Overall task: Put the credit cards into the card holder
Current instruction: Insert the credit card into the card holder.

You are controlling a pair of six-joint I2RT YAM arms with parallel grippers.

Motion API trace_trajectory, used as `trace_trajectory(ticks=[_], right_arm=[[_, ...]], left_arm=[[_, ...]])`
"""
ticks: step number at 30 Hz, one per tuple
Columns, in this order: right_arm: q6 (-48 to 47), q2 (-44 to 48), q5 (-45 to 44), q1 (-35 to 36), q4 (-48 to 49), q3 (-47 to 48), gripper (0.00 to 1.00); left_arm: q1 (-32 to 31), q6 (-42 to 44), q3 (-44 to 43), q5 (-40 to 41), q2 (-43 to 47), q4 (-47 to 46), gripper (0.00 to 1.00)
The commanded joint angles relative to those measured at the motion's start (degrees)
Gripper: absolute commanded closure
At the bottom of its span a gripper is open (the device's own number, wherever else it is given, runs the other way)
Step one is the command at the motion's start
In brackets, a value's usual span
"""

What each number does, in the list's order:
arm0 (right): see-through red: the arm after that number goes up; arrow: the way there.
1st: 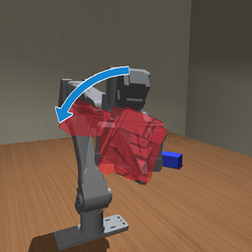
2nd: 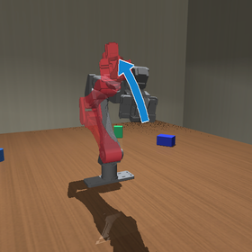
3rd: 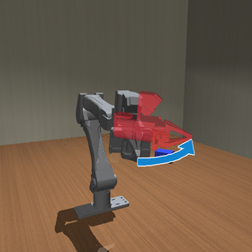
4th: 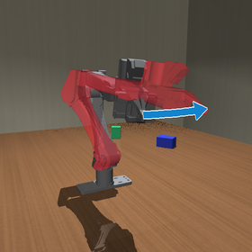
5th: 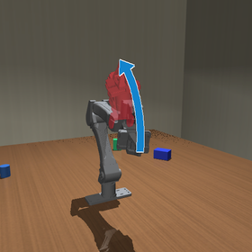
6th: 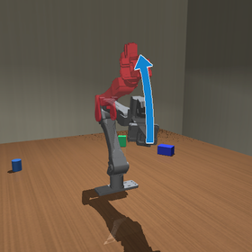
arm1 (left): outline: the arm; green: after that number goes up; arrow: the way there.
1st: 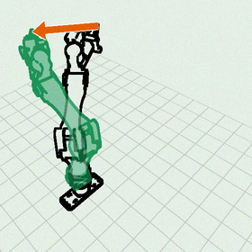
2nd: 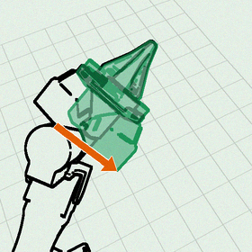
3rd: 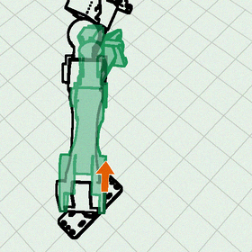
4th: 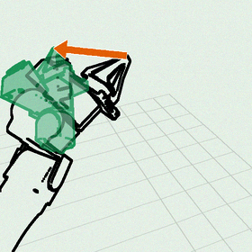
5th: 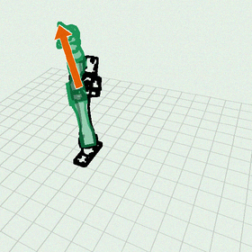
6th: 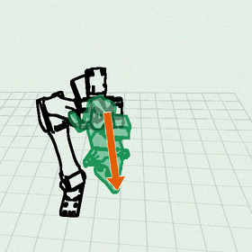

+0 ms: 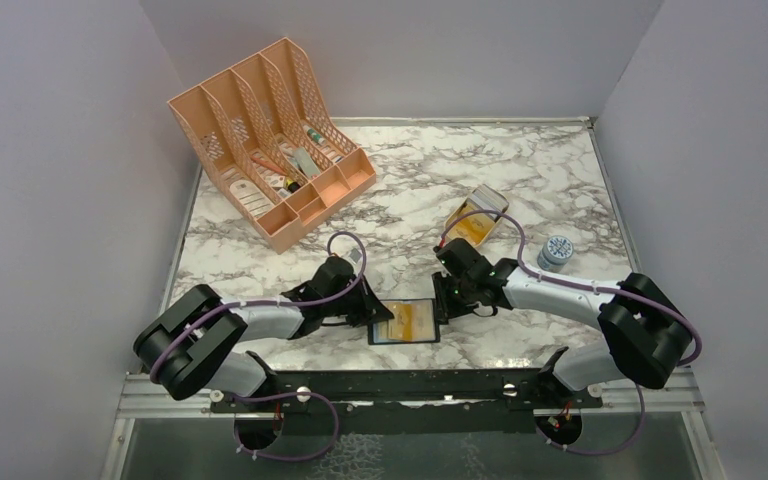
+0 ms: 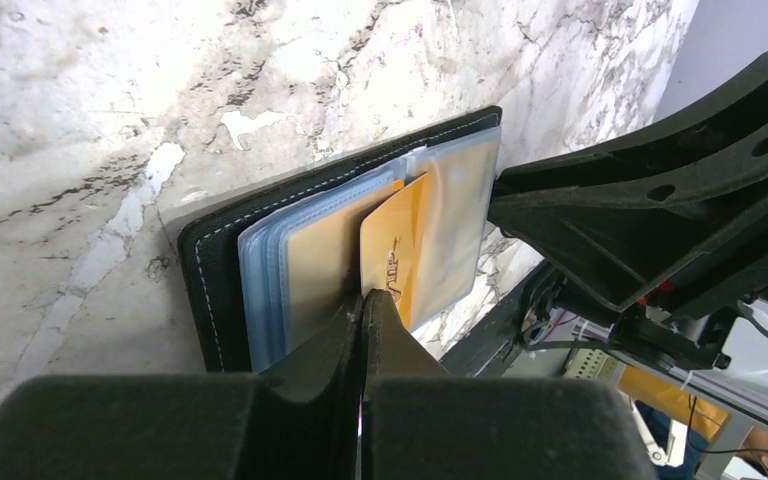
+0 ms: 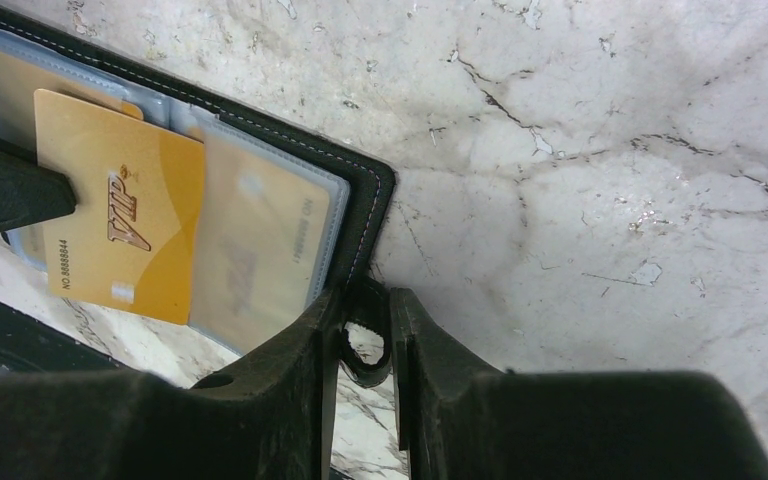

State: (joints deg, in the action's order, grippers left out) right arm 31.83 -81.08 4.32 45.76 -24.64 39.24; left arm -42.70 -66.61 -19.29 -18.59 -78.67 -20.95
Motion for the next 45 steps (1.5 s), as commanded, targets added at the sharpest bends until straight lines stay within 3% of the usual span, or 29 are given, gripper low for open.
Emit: trace_trajectory(ticks=[1,16,26,39,45], right_arm=[[0.6,0.6,0.5,0.7,-0.4,-0.5,0.76],[1.5,0.2,0.7,0.8,0.5,-1.1,0.77],[7.3,3.6,2.6,0.8,4.5,-3.6,0.78],[7.9,3.6,1.8,0.8,5.0,-3.0,0.78],[8.0,3.1,2.2,0.8,5.8,-2.6,0.79]], left_arm=[[0.2,1.8,-1.0,1.5,-1.9,0.3,1.0],[0.2,0.6,-0.3,4.0,-1.7,0.3,1.0],[-0.1,-1.6,1.3,5.3,-1.1,-1.9,1.0],[-1.1,-0.1,1.0,3.5,-1.9,-2.5,1.0],[-1.7,0.6,-0.1,2.5,-2.9,-2.5,0.92]])
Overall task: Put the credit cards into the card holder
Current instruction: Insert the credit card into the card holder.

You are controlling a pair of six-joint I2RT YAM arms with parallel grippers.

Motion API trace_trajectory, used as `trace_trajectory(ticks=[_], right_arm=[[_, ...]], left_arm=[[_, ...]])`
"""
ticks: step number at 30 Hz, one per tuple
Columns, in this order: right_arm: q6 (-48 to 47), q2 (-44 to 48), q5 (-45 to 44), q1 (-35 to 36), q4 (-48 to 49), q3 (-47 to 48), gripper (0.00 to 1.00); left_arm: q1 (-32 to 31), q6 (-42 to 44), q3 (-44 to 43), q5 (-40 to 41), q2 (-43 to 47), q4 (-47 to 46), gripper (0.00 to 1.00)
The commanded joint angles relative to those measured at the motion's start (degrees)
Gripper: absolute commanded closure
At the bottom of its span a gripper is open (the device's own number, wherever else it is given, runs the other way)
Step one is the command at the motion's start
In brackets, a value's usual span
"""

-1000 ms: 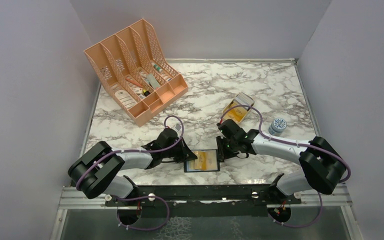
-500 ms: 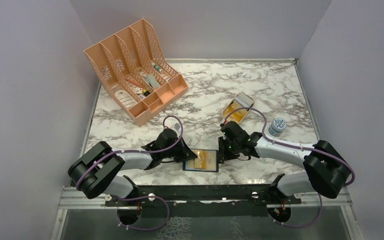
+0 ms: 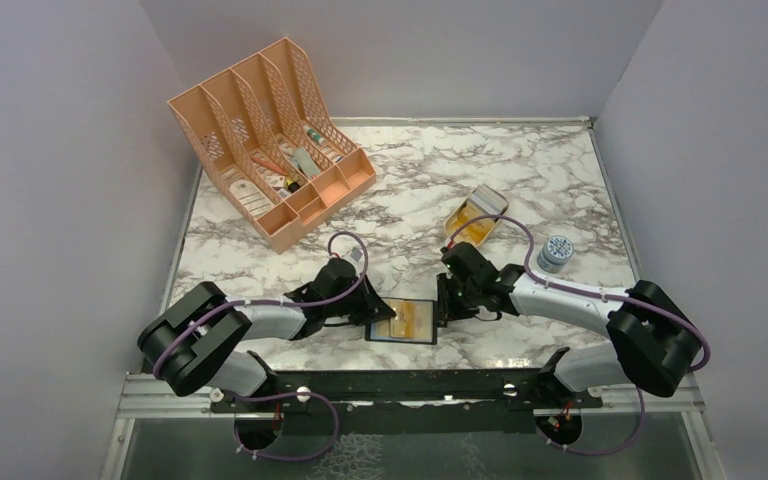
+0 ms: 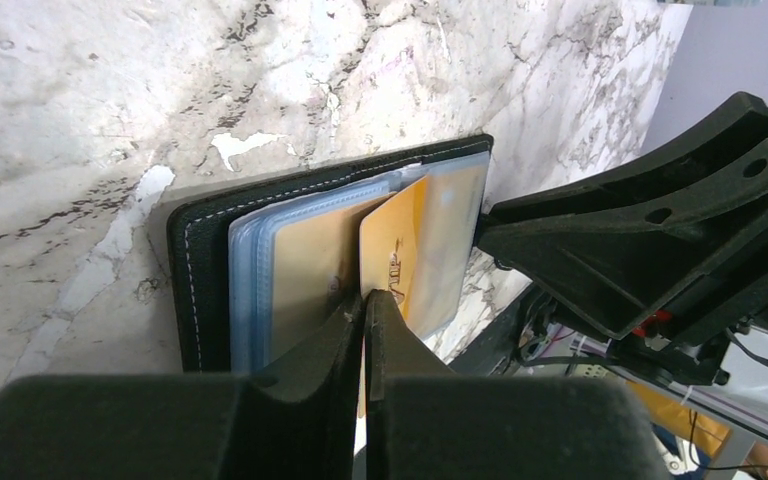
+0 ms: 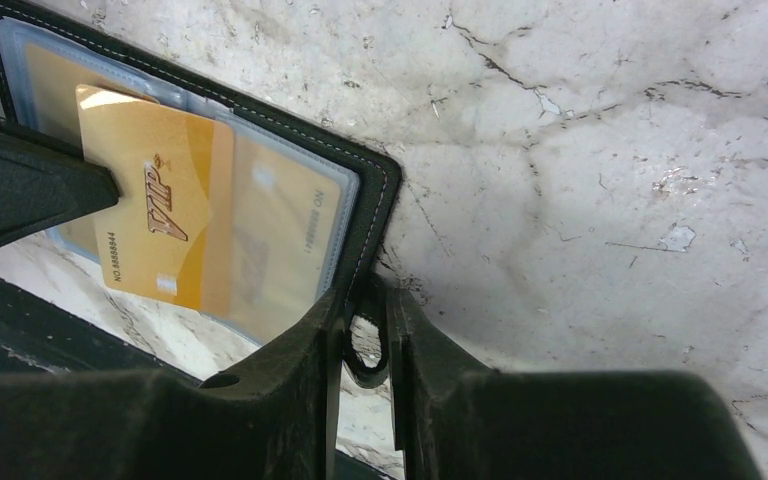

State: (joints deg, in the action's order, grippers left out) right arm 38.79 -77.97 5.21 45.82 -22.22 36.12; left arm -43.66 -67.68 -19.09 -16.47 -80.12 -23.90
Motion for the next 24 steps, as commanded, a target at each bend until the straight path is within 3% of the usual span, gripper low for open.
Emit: trace_trajectory(ticks=[1,7,10,15,24], right_arm=[[1.0,0.0,1.3,0.8,3.4,0.5,0.79],[0.5,0.0,0.9,0.8,2.9,0.9,0.79],[0.3,0.0,0.9,0.8,2.8,1.0,0.79],[0.1,0.1,1.1,0.8,3.0,0.8,0.81],[0.2,0.0,1.2,0.8,3.3,1.0,0.81]], left_arm=[[-0.8,1.9,-0.5,0.1,-1.5,0.4,0.9],[-0.8,2.1,-0.9,-0.3,0.3,1.3,0.63],[-0.8,3.1,-2.1,0.8,1.5,5.0,0.54],[-0.8,6.1,-5.4,5.0,4.0,14.4,0.48],[-0.9,5.3,-5.2,4.3,3.4,13.2,0.45]])
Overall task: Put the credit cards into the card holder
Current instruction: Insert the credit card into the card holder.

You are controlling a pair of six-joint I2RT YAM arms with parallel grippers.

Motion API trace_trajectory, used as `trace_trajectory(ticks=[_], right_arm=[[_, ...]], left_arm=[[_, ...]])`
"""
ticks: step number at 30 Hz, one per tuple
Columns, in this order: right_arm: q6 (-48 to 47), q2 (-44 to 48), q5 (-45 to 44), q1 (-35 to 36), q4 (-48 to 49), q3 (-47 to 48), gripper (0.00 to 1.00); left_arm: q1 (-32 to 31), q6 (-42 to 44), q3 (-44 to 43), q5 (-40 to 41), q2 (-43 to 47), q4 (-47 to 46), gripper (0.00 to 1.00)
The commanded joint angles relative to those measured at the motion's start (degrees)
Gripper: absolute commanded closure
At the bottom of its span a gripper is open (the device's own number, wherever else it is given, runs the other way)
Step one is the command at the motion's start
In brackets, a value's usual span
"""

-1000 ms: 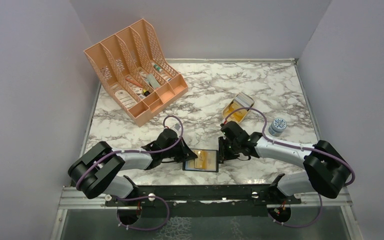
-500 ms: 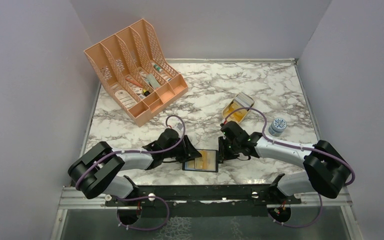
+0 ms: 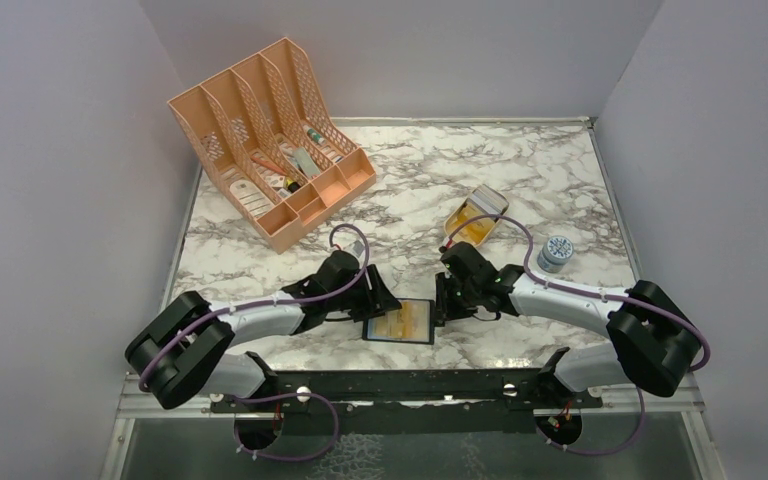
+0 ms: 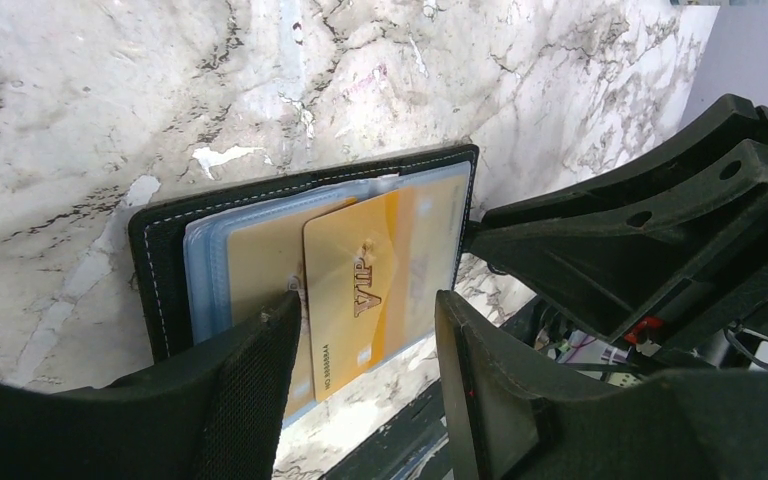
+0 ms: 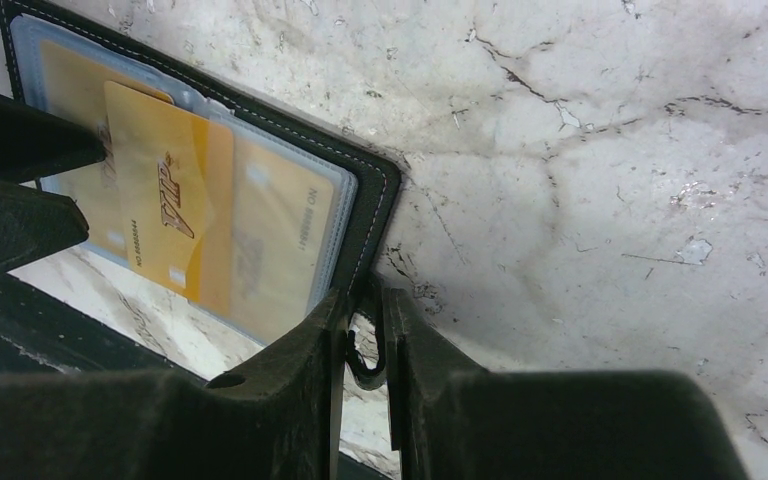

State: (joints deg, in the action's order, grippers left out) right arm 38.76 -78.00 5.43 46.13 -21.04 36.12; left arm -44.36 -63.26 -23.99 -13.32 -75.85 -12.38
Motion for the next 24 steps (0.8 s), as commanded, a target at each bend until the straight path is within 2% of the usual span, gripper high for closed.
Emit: trace_trajectory(ticks=[1,24], right_arm=[[0.2,0.0,1.0,0.5,2.2,1.1,0.81],[1.3,-0.5,2.0,0.5,4.3,0.2,0.81]], left_arm=[[-0.3,0.6,0.0,0.7,-1.3,0.9,0.45],[-5.4,-2.6,-3.3,0.0,-7.6,-5.0,0.45]])
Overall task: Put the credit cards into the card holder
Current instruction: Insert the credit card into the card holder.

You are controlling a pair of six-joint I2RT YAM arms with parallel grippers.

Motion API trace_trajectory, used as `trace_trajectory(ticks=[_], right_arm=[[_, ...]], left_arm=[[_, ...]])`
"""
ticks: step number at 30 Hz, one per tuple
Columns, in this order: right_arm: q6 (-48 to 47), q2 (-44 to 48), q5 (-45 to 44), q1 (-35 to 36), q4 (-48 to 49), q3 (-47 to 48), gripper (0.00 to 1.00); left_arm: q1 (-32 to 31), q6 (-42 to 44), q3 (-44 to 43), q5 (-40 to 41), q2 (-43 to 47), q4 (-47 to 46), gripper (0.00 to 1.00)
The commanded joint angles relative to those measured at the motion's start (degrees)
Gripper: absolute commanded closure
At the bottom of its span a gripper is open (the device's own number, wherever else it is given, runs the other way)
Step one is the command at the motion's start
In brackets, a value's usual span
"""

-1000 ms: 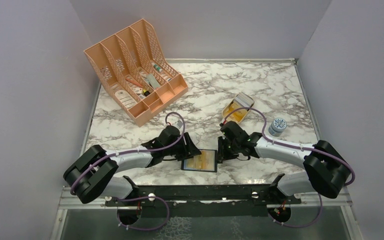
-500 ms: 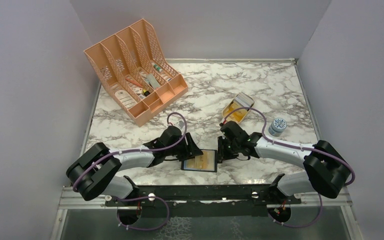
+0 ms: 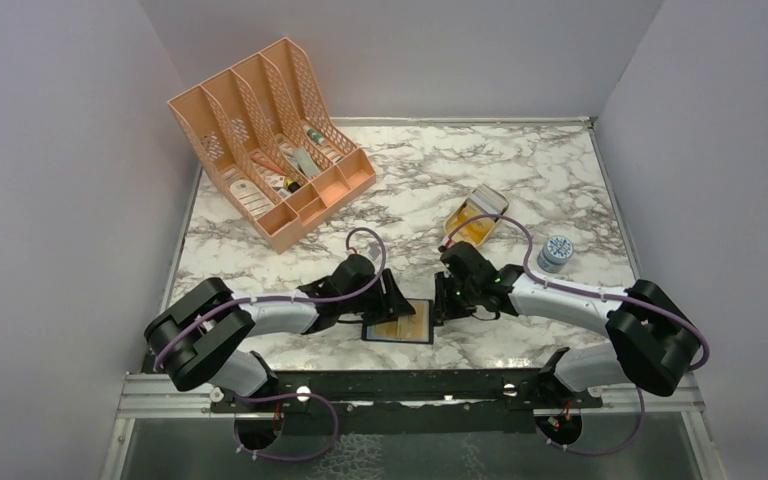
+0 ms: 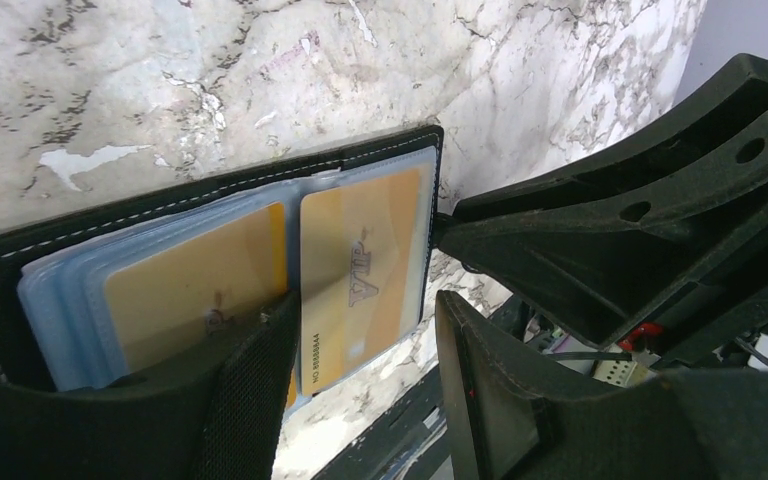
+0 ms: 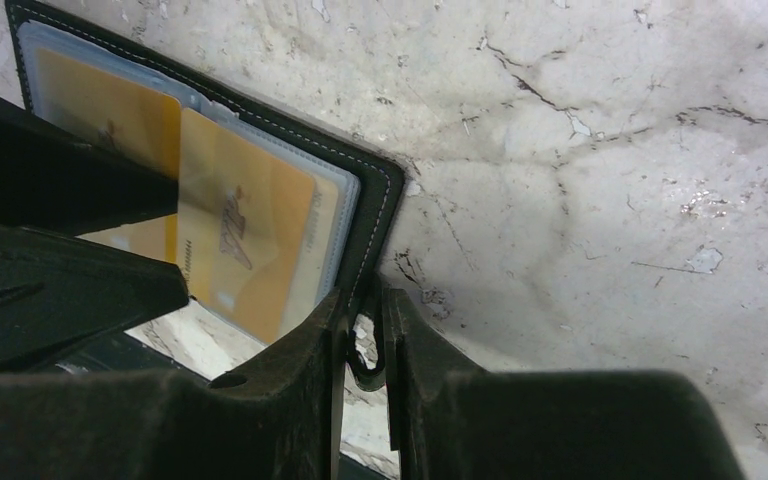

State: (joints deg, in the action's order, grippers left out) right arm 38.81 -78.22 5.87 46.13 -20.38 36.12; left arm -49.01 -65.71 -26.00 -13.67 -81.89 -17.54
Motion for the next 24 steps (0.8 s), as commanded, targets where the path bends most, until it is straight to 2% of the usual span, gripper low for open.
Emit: trace_trajectory(ticks=[1,15,20,24], right_arm=[[1.3,-0.3,1.6,0.5,3.8,0.1,0.82],[1.9,-0.1,-0.8,0.5,2.5,1.0,0.81],[1.6,2.9,-3.8,0.5,-2.3,2.9,0.72],[1.2,6.3,-3.4,0.4,-3.7,3.5,0.71]], left_arm=[[-1.0,-0.2,-1.6,0.3,-1.8,0.0,0.45],[-2.9,-2.3,-2.5,1.1,0.1,0.0,0.46],[-2.9,1.8,-5.3,4.4,2.1,9.0,0.43],[-2.6,5.5,-7.3,6.7,5.0,15.0,0.4]])
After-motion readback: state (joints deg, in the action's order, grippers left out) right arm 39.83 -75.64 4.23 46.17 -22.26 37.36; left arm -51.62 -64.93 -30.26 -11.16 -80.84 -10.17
